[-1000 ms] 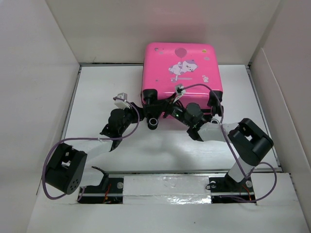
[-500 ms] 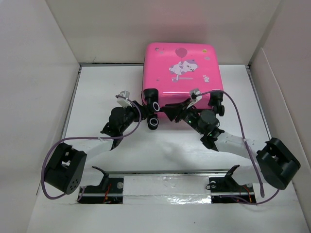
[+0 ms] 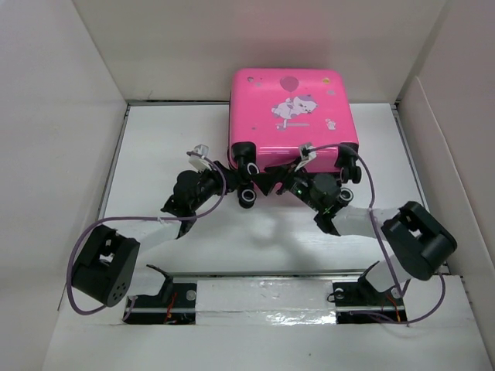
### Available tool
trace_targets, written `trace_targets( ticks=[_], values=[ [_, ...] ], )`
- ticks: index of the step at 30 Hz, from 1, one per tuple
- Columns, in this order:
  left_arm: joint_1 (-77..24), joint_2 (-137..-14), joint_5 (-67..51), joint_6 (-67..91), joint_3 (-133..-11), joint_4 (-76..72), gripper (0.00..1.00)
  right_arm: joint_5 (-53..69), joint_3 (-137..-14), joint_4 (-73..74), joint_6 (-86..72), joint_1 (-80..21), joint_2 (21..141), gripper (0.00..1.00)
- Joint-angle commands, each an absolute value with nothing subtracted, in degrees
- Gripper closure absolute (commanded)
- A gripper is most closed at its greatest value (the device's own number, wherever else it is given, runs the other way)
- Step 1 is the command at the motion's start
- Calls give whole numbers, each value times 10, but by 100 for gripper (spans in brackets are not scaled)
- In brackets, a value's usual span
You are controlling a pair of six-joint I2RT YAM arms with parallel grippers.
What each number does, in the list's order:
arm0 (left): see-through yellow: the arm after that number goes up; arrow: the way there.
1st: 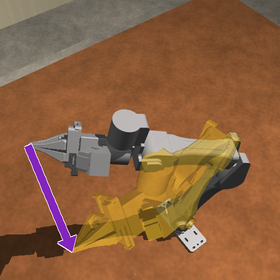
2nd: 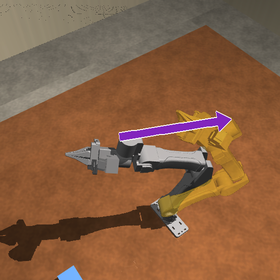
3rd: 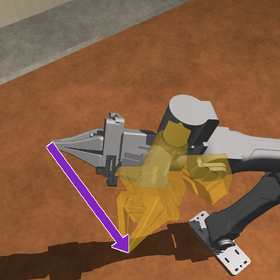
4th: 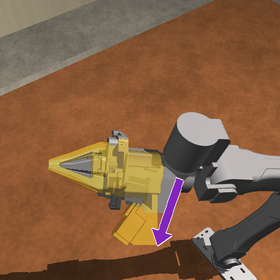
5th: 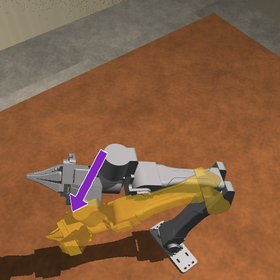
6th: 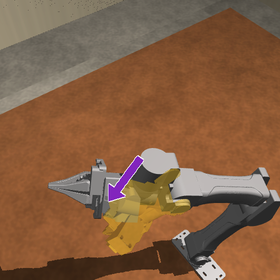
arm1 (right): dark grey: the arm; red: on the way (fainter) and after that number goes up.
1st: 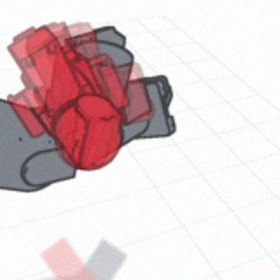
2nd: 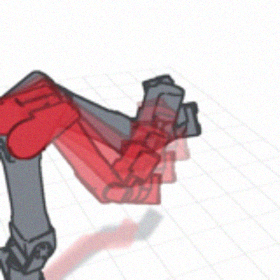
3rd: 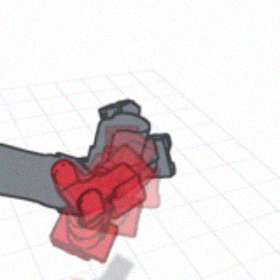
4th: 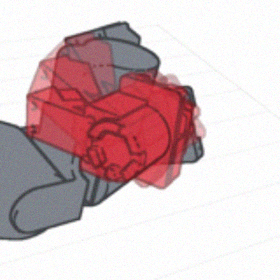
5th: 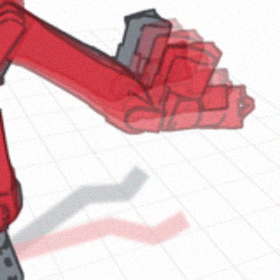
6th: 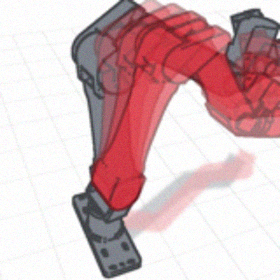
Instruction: Pack the luggage
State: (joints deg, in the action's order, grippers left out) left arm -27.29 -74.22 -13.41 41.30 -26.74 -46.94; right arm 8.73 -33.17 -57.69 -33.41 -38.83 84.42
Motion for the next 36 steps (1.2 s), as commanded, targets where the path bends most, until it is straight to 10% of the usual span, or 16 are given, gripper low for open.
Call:
trace_targets(
  ticks=[1,10,36],
  values=[
    [-283,-746,-215,453,-284,-623,65,133,-322,-742,-439,-382,896,0],
    [-288,-783,-290,474,-280,-660,58,156,-311,-1038,-592,-388,1064,0],
    [-288,-785,-288,457,-289,-634,58,168,-415,-664,-409,-376,930,0]
  ],
)
